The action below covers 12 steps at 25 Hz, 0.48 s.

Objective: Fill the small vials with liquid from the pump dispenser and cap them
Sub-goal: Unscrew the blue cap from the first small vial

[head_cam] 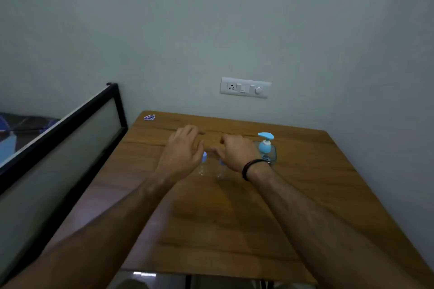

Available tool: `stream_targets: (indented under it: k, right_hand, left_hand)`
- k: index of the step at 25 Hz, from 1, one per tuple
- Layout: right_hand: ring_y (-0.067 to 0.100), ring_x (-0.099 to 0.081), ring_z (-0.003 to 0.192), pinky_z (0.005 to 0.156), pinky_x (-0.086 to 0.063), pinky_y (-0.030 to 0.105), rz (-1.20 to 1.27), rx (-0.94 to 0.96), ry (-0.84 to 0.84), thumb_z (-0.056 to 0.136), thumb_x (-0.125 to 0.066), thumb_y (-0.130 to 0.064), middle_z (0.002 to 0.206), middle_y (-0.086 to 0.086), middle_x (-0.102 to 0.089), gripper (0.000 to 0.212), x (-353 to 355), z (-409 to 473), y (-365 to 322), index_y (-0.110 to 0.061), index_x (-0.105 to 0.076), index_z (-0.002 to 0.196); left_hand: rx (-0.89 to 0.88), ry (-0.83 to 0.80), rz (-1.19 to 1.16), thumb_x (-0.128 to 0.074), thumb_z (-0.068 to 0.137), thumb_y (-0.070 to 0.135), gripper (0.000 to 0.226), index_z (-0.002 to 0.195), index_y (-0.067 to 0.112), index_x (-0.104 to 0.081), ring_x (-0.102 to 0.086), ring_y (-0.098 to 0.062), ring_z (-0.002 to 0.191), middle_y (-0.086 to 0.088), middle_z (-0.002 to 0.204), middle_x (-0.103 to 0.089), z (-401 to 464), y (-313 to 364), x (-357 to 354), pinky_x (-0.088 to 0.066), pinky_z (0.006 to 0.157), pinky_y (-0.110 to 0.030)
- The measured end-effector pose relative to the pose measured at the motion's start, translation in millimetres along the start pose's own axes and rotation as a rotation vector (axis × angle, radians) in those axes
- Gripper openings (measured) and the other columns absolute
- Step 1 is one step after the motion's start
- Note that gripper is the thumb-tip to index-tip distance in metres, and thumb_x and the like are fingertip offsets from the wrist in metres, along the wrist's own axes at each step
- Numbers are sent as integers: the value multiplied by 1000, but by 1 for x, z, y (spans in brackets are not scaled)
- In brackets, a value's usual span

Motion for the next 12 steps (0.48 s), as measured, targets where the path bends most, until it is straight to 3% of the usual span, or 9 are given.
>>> stream_targets:
  k: [6, 9, 12]
  right_hand:
    - [28, -65, 91, 79, -56, 43, -16, -84, -92, 99, -59, -45, 98, 7, -69, 29, -11, -25, 3, -17, -65, 100]
    - [22, -65, 89, 79, -56, 41, 83, -61, -126, 100, -58, -43, 95, 1, -71, 26, 2, -30, 3, -19, -66, 99]
    - [12, -64, 88, 78, -54, 32, 282, -31, -248, 101, -58, -41, 95, -5, -71, 23, 3, -45, -1, -20, -67, 104]
  left_hand:
    - [127, 30, -19, -55, 95, 31, 20, 113, 24, -58, -50, -11, 91, 9, 105, -53, -56, 16, -8, -49, 75, -37]
    - [210, -2, -121, -66, 94, 40, 32, 120, 22, -60, -54, -11, 99, 11, 109, -55, -72, 17, -28, -48, 80, -29]
    - [324, -83, -208, -73, 88, 53, 38, 117, 33, -60, -58, 2, 96, 21, 108, -60, -88, 16, -53, -53, 77, -25]
Point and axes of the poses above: each hand's wrist, its own z-axis towards the middle knuckle, its own x-axis out of the back of the hand, y = z × x, the point moved 8 cm from there along z, towards the middle knuckle
